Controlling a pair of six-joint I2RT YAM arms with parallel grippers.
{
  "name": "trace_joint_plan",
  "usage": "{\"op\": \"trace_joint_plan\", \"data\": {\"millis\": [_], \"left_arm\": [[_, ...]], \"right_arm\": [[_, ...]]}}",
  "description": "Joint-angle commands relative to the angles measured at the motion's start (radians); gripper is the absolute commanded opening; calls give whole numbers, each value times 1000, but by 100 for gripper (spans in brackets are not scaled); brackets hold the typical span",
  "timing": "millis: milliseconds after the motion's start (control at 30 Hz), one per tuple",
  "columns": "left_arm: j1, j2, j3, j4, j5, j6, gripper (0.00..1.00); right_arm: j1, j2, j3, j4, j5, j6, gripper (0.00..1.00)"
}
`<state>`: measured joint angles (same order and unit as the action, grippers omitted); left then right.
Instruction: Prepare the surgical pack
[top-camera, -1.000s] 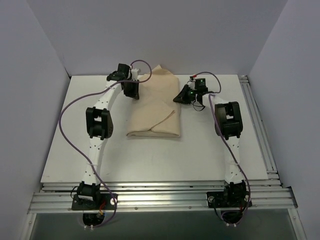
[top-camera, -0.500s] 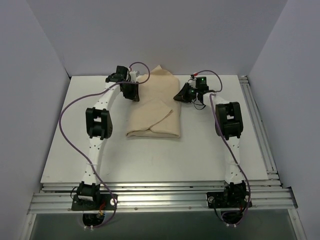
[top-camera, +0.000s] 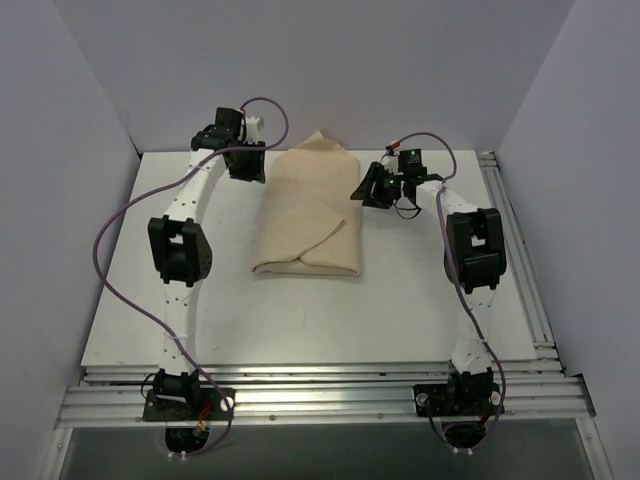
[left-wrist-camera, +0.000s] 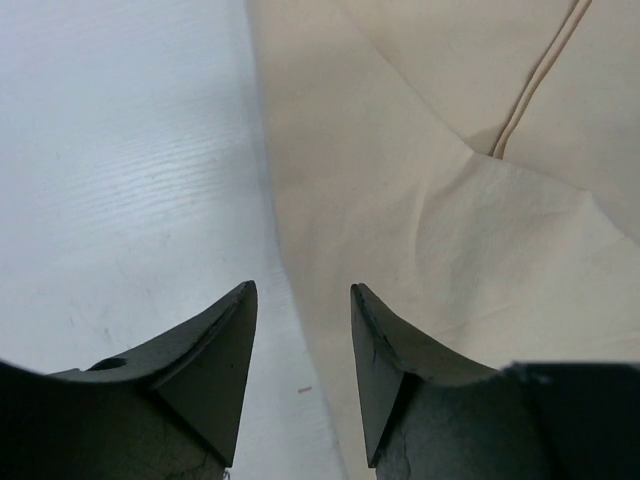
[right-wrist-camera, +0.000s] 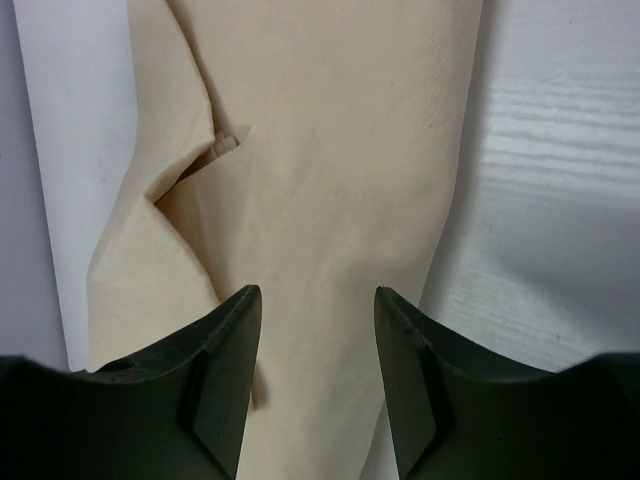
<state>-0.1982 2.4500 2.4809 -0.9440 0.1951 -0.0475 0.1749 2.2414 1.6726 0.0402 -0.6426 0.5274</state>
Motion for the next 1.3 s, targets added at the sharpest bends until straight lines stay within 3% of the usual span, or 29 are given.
{"op": "trace_joint_plan", "data": {"millis": [0,300,700,800,833,1067,1267], "left_arm": [[19,-94,-83,-81,-65,-2,52],[6,-195,-327,-59,-40,8,54],[-20,-200,-389,-47,-26,-2,54],[-23,-206,-389,-47,-31,-2,54],[-23,-209,-389,-47,-39,0,54],[-23,-224,-369,-65,-66,8,54],[-23,-223,-367,-72,-71,5,54]], "right_arm": [[37,-130,-40,-111,55,-98,46],[109,-166,-126,-132,84,-104,46],[156,-167,-159,-97,50,-76,37],[161,-170,-168,-95,50,-72,19],[160,-178,-168,-108,78,-70,2],[87,-270,-175,-180,175,-50,0],[98,-287,-151,-269,184,-33,0]]}}
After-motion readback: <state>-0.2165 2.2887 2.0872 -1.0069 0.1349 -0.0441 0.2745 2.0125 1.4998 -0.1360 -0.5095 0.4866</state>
